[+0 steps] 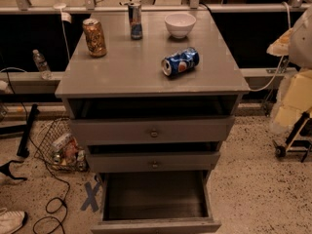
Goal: Place pepsi can into bottom drawer
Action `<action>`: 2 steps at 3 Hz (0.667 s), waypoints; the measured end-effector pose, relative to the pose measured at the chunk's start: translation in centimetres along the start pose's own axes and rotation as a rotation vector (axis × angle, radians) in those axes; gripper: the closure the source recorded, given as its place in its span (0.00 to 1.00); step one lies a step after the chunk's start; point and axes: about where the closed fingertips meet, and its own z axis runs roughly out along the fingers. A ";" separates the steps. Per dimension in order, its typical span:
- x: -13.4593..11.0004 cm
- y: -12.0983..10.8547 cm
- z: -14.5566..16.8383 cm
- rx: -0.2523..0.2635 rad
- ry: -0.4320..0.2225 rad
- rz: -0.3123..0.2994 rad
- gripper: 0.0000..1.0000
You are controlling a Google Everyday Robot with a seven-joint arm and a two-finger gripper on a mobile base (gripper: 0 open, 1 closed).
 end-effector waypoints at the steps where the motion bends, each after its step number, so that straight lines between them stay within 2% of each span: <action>1: 0.0 0.0 0.0 0.000 0.000 0.000 0.00; 2: -2.9 -4.9 3.7 0.026 -0.059 -0.158 0.00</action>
Offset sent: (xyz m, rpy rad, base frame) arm 0.1113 0.0386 -0.0377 0.0140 -0.1017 0.3089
